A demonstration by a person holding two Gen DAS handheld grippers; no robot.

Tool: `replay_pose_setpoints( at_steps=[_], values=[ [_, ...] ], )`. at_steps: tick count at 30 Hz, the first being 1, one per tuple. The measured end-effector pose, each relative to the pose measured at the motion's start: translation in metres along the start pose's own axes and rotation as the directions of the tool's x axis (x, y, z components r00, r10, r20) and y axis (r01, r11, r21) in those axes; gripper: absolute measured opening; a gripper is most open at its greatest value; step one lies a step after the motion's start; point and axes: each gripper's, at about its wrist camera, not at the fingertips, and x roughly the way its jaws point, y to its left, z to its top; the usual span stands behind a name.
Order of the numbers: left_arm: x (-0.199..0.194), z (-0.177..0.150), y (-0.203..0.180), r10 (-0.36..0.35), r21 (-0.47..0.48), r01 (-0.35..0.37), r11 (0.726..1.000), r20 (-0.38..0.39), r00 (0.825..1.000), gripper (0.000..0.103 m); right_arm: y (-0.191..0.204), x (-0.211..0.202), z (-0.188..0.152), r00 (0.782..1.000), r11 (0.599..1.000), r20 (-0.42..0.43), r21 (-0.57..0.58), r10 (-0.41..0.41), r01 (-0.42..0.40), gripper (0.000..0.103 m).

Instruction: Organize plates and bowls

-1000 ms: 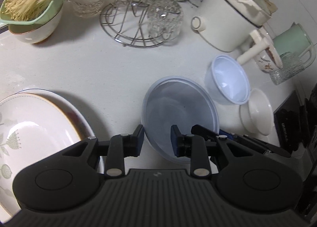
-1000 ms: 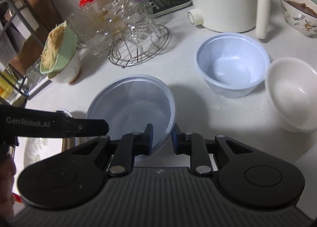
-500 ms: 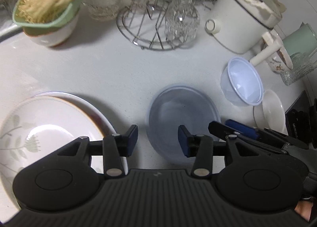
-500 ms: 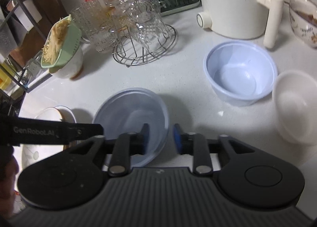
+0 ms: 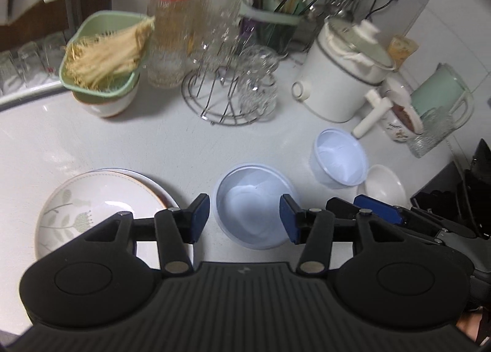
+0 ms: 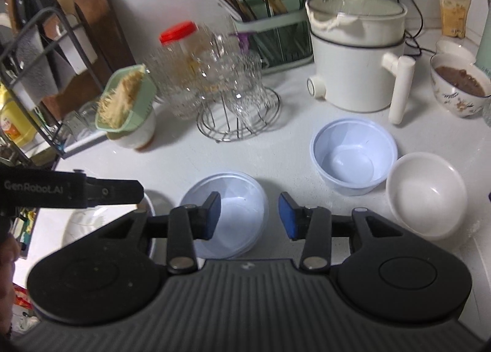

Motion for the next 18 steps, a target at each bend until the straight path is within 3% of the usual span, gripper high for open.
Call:
replay_pose_setpoints(
  at_steps=[10,18],
  values=[
    [-0.059,-0.035,-0.028,-0.031,0.016,0.03,0.999,0.103,0.994,0.057,0.005,-0.061,-0.016,0.994,1.0,0.107,0.01,0.004,-0.005,0.045],
    [-0.087,-0.065,-0.051,-0.017,0.043,0.01,0.999,0.149,0.989,0.057,-0.001,-0.095,-0.033,0.988,1.0,0.157,0.01,0.006,-0.008,0.045]
  ],
)
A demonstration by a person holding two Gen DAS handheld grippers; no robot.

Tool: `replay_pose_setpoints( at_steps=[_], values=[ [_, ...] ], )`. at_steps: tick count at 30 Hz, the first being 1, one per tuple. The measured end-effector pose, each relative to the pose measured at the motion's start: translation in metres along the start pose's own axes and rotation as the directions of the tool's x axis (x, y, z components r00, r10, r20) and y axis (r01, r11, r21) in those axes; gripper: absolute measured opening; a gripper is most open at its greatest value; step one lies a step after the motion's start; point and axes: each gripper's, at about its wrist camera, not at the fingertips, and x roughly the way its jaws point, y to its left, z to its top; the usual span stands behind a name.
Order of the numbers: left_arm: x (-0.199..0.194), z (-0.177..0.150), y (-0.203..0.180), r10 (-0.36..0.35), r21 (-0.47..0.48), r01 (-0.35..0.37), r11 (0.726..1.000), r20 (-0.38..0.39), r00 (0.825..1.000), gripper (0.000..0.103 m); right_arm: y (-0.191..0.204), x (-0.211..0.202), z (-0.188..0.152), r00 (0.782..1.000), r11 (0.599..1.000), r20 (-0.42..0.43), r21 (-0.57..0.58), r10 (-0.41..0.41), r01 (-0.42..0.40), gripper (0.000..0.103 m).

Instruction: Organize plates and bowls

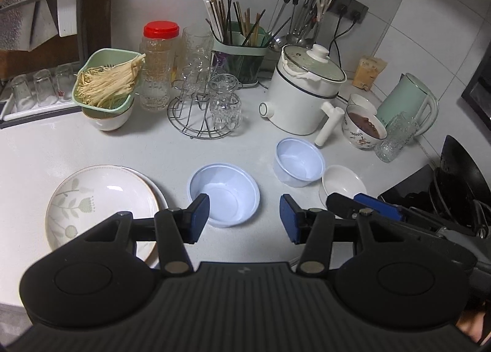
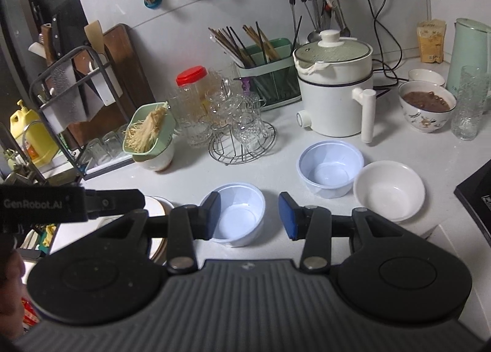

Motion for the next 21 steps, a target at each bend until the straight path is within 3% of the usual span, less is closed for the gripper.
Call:
replay_pose_setpoints(
  at_steps=[10,21],
  values=[
    [0.008,-0.017,-0.014,-0.02,-0.003,0.02,1.0,-0.039,0.999,0.057,-0.017,-0.015,-0.009,0.999,0.999,-0.012,0.02,-0.032,0.033,0.045],
    [0.062,0.004,-0.01,-0.074,0.043,0.078,0.996,-0.097,0.993,0.057,-0.034,0.012,0.002,0.991,0.988,-0.029,0.073,-0.134,0.136,0.045]
  ],
)
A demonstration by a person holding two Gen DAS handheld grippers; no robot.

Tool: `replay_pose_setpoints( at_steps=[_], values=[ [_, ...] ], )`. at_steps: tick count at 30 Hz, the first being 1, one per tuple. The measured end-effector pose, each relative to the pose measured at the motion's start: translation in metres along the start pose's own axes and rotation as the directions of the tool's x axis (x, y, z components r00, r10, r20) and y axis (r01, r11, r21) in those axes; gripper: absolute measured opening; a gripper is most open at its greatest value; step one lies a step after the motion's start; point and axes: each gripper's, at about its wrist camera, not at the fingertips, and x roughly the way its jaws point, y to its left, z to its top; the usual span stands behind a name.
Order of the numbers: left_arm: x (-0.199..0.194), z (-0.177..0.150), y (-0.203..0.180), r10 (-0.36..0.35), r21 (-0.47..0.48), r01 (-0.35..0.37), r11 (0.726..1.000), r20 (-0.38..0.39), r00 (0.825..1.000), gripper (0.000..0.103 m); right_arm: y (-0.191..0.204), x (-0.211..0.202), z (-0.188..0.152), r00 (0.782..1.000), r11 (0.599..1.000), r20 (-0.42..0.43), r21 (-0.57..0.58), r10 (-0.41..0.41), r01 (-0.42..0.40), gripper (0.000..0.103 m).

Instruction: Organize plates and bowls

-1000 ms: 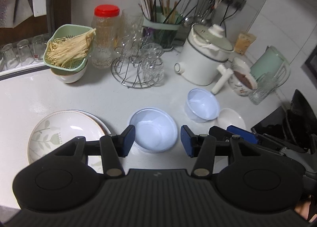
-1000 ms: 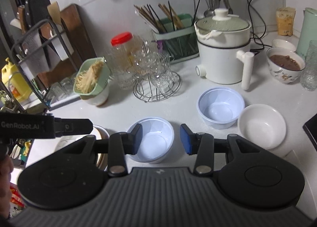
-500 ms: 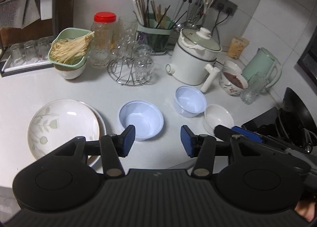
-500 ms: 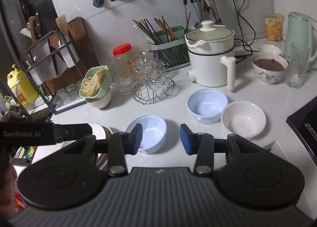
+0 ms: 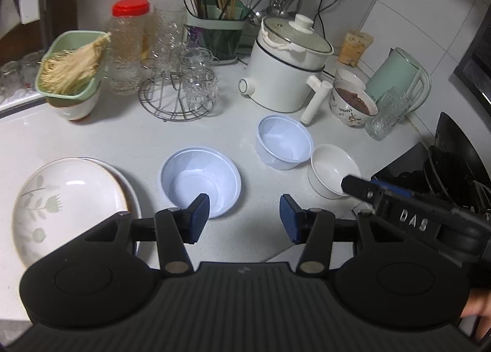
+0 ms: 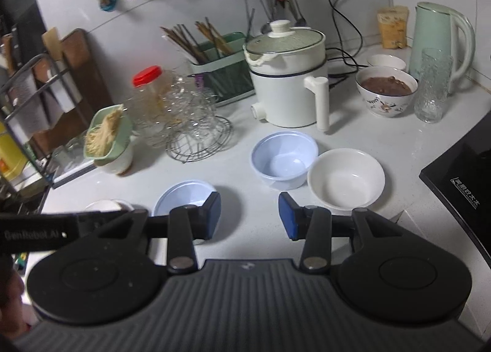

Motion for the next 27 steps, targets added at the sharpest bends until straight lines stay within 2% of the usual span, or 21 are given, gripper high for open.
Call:
replay_pose_setpoints(
  at_steps=[14,27],
  values=[
    [0.05,0.034,0.022,-0.084,0.031,0.085,0.996,-0.036,0.996,0.056,0.005,0.033,0.012,0.992,0.992,-0.032,0.018,-0.121,0.122,0.045],
    [0.088,0.036,0.032,-0.128,0.034,0.131,0.991,-0.077,0.989,0.056,0.004,0.046,0.007,0.979,0.983,-0.094,-0.012,-0.183,0.182,0.044]
  ],
)
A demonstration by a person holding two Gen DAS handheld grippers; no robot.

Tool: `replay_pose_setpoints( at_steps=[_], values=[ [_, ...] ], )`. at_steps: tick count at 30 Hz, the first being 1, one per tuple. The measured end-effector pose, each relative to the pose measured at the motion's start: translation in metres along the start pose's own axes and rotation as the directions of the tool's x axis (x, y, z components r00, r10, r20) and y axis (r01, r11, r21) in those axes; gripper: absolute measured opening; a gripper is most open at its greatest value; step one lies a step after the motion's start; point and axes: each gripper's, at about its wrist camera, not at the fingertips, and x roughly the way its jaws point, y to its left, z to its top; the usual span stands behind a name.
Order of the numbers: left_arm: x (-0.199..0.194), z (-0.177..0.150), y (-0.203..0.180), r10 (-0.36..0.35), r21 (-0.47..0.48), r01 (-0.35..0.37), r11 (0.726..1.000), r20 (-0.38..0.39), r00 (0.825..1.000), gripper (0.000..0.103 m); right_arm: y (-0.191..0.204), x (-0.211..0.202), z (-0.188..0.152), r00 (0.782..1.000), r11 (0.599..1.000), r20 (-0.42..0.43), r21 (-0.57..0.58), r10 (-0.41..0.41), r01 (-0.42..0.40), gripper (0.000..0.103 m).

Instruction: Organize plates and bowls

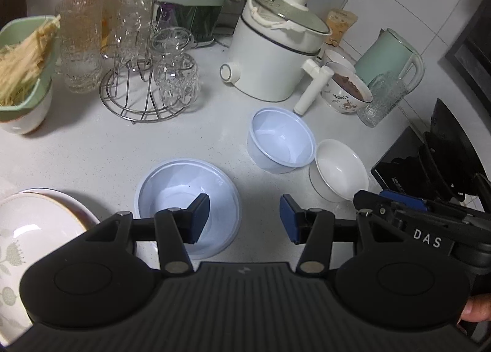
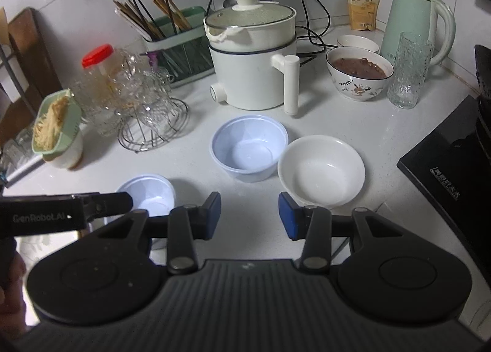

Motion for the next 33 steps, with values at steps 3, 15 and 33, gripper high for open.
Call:
replay_pose_setpoints(
  at_steps=[3,15,33],
  values=[
    [0.011,0.004,0.004,0.01,-0.022,-0.01,1.0,0.0,1.0,0.056,-0.004,0.01,0.004,1.0,1.0,-0.013,-0.008,0.001,-0.001,0.044],
    [0.061,0.04,0.009,0.0,-0.089,-0.002,0.996,-0.014,1.0,0.056,-0.019,0.071,0.041,0.999,0.999,-0.038,-0.022,0.027,-0.028,0.044],
    [0.149,0.074,0.009,-0.097,-0.181,0.084,0.98,-0.06,0.993,0.043,-0.045,0.159,0.072,0.999,0.998,-0.03,0.057,-0.016,0.018,0.043]
  ],
)
